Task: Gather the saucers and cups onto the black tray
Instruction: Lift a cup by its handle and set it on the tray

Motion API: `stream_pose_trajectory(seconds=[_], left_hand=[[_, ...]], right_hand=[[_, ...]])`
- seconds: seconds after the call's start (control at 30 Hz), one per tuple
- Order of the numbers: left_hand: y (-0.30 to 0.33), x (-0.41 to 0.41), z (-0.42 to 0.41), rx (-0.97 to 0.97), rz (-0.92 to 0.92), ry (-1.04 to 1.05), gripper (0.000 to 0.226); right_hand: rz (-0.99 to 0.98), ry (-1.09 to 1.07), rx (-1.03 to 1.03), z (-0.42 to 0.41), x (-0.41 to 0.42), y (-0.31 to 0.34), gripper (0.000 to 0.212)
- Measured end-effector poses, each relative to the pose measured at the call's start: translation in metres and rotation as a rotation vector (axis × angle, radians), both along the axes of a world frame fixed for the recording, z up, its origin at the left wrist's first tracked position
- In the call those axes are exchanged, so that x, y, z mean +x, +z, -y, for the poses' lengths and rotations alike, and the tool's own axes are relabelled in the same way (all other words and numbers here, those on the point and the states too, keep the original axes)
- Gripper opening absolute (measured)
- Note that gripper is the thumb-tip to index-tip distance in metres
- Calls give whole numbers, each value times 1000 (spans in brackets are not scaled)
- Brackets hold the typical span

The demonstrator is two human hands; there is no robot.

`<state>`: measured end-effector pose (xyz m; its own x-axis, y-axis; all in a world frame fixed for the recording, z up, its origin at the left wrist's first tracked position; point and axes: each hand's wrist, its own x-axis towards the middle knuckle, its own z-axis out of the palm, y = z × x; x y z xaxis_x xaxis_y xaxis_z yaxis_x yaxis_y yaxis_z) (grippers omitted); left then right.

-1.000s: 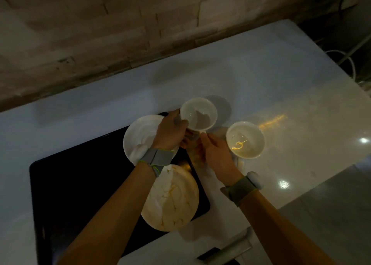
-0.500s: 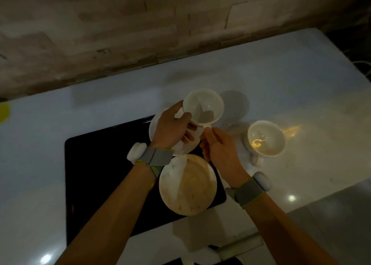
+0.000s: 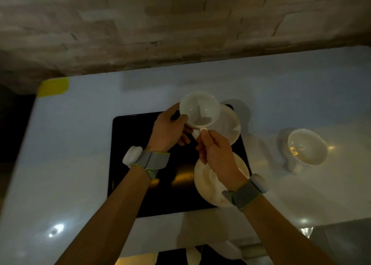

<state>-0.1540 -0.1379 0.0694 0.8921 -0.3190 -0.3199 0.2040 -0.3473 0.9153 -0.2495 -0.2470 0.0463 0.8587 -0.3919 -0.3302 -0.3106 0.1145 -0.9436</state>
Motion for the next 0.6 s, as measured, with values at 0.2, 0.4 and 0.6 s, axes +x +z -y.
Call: stream_pose_trajectory(seconds=[0.2,0.4,0.6], left_hand=[[-1,4,-56,18,0,96,50],[-8,11,-114,51,10,179,46],[-21,25,-157,66,-16,273,47]], right_hand=[[-25,102,27,-49,14,-5,34],[-61,202,55,-103,31,-12,35],[-120,255,76,-145,49,-18,34]])
